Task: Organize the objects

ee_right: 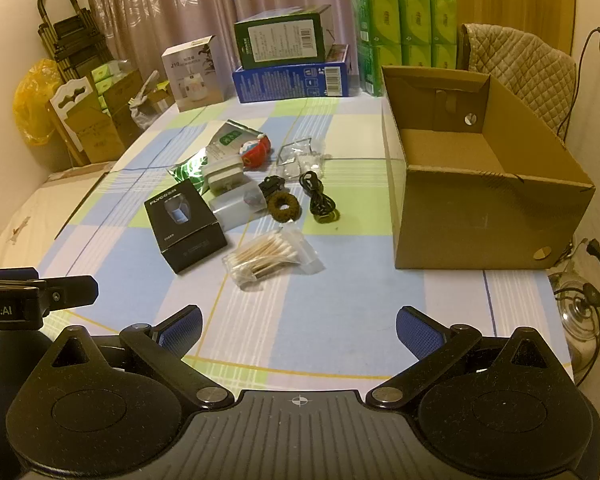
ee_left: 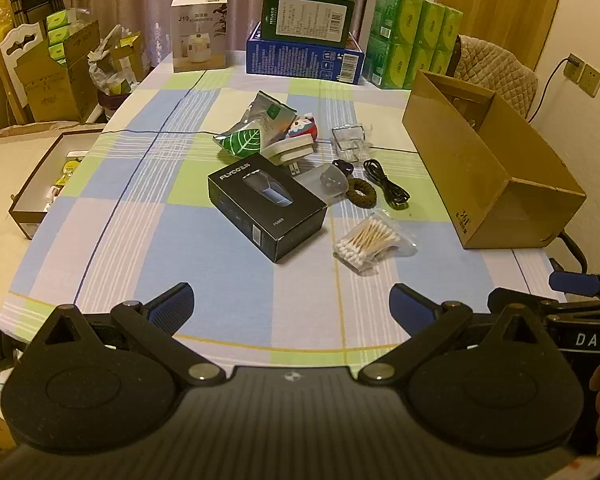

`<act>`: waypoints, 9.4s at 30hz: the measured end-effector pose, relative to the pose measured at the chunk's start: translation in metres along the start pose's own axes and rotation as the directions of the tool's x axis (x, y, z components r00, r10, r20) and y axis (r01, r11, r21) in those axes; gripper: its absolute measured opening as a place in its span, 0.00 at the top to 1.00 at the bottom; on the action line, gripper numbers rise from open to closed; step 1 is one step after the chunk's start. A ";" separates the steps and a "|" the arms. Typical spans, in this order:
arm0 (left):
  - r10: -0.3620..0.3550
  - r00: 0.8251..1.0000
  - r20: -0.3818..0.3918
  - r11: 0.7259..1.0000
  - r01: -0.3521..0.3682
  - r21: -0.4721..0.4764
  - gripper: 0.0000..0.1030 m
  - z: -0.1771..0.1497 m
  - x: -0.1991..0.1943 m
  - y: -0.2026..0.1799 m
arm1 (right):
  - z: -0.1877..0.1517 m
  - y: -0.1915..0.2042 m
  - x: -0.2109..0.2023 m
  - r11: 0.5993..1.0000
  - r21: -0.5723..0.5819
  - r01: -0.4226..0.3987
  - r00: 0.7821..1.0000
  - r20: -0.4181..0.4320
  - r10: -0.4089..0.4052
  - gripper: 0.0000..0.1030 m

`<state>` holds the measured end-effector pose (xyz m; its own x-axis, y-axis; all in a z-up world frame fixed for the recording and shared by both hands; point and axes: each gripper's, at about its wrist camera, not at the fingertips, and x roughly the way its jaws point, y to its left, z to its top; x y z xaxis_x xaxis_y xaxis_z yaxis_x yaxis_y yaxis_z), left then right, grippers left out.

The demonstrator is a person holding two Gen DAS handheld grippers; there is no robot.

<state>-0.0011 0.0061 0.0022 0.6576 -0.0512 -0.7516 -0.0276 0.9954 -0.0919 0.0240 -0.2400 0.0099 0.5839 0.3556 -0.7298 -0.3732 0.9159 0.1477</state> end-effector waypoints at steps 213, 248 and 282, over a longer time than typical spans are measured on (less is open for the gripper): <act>-0.332 0.938 -0.099 0.896 0.346 0.277 0.23 0.174 0.125 -0.245 | 0.120 -0.220 -0.001 0.981 0.150 0.123 0.976 0.162 -0.147 0.80; -0.309 0.949 -0.062 0.927 0.315 0.205 0.14 0.183 0.143 -0.225 | 0.130 -0.237 0.019 0.973 0.200 0.112 0.977 0.158 -0.145 0.80; -0.150 0.988 0.025 0.988 0.149 0.041 0.13 0.113 0.048 -0.074 | 0.103 -0.136 -0.040 0.982 0.188 0.019 0.976 0.212 -0.059 0.31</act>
<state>0.1181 -0.0607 0.0468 0.6730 -0.1979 -0.7127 0.1013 0.9791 -0.1762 0.1263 -0.3597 0.0876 0.7443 0.3322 -0.5794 -0.2200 0.9411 0.2569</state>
